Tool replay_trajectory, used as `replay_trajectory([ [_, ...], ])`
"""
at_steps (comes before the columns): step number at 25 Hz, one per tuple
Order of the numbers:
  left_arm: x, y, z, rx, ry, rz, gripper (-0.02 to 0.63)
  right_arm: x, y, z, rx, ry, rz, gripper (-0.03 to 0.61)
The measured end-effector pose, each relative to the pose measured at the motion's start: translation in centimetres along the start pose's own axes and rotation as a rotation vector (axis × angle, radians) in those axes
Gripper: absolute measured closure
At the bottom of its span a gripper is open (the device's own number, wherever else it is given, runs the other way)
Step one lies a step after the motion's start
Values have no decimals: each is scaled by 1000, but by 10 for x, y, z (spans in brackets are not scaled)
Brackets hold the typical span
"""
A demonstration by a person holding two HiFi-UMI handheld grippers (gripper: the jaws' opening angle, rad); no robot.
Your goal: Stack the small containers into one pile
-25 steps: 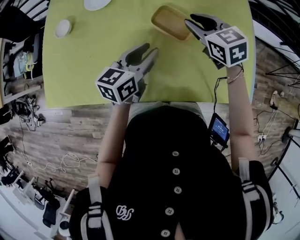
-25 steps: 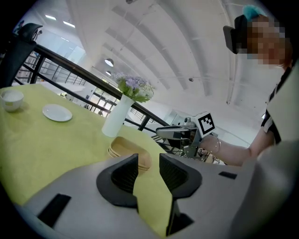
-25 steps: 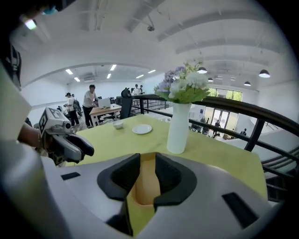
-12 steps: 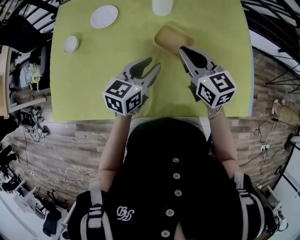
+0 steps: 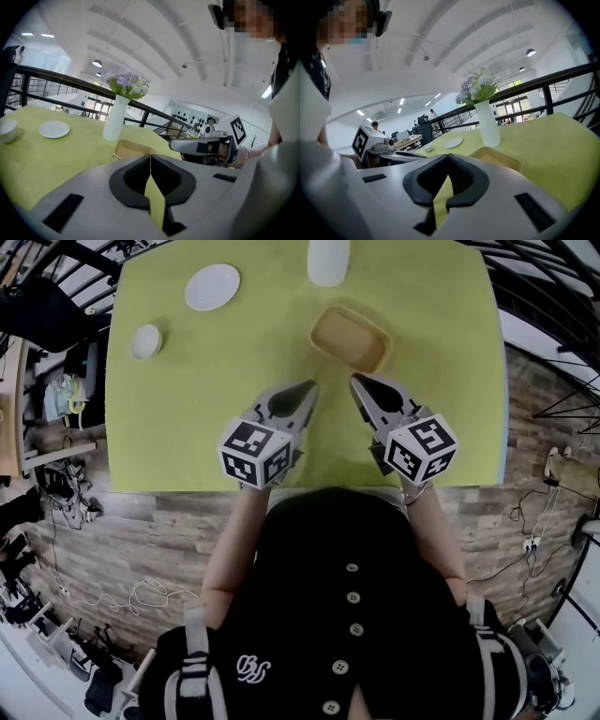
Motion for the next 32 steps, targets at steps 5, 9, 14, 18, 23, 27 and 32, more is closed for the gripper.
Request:
replay_trajectory([
  [5,1,2,2,-5,-7,-2,603,9,5,-8,-21,-11,-34,566],
  [9,5,2,5,-11,-4,-25,603,12,6,-13,-31,-37,-44,566],
  [14,9,2,7,-16,-13,-49,604,11,5,-16,-28,-46,-46,566],
  [18,11,0,7,-18,-16,-59,604,12,6,-18,-30,-55,-52,566],
  [23,13,2,8,-23,-18,-65,604,15,7,-16,-28,-56,-63,566],
  [27,17,3,11,-14,-20,-91,604,18,6,-19,-27,-71,-83,566],
  [32,20,0,12,-9,-21,-114,604,23,7,-30,-30,-120,-90,566],
])
Point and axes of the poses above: the fingertips, and each gripper's own axes: y forward along the fingers, z to its right, x out of its underside, the point moved 10 cm from there along -y, backward along the fingers, and after that the axes turned 2 degrees about x, right-handed, at the moved point
